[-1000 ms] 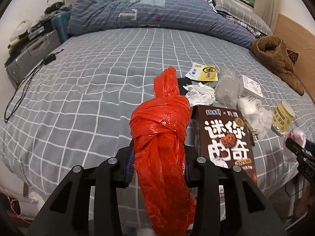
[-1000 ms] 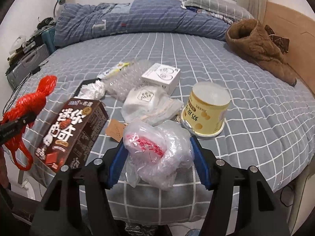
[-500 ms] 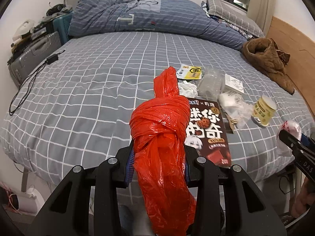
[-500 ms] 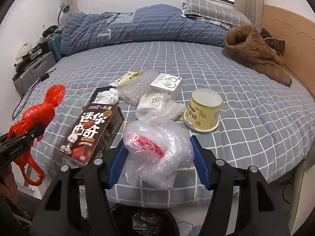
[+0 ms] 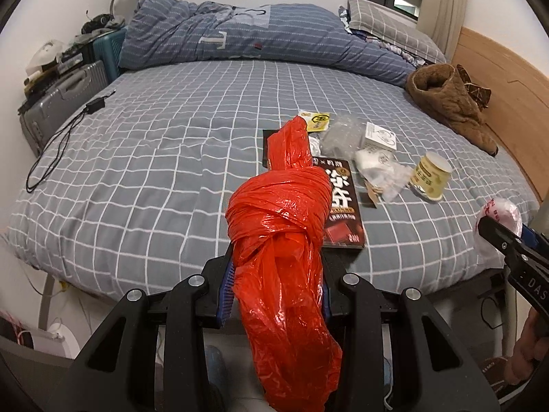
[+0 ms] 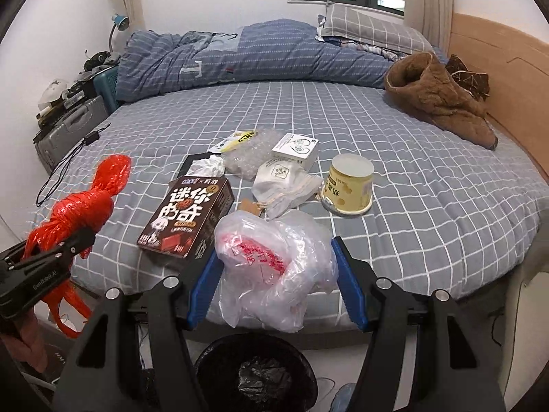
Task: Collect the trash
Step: 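Carry both bags off the bed down over the black trash bin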
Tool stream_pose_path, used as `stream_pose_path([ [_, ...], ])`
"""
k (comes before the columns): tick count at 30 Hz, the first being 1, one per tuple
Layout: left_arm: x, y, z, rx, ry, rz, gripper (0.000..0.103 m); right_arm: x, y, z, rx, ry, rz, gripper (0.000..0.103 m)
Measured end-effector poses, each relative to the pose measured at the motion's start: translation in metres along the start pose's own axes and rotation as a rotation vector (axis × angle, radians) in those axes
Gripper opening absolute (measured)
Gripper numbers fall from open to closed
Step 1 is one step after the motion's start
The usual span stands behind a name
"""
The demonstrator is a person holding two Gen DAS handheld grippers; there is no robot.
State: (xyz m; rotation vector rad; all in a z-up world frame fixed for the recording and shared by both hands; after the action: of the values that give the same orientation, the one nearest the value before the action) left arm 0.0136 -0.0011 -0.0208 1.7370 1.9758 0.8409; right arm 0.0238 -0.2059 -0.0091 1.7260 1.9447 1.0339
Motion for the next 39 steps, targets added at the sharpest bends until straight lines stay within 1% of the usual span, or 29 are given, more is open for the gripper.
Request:
stream_pose_path([
  [9, 0.001, -0.031, -0.026, 0.011, -0.018, -0.006, 0.036, 0.014, -0.02, -0.027, -0.001, 0.0, -0.006, 0.06],
  [19, 0.003, -0.063, -0.041, 0.028, -0.029, -0.014, 0.036, 0.029, -0.047, -0.042, 0.017, 0.005, -0.003, 0.06],
  [25, -0.001, -0.084, -0.041, 0.043, -0.031, 0.001, 0.036, 0.034, -0.069, -0.041, 0.047, 0.012, 0.002, 0.06],
  [29, 0.0, -0.097, -0.038, 0.069, -0.031, -0.003, 0.036, 0.036, -0.083, -0.039, 0.068, 0.013, 0.004, 0.06],
  [39, -0.008, -0.136, -0.029, 0.13, -0.023, 0.028, 0.036, 0.044, -0.123, -0.025, 0.133, 0.026, 0.017, 0.06],
])
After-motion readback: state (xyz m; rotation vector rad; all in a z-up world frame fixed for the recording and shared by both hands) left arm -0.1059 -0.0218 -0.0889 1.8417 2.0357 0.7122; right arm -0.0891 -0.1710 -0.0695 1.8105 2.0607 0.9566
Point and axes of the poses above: each gripper's, at about its wrist camera, not at the fingertips, and z roughly the way its jaws point, x to its left, y to its top, the point moved 5 cm from there along z, roughly the way its jaws point, and after that the axes turned 12 degrees about y, right-handed, at the moved point
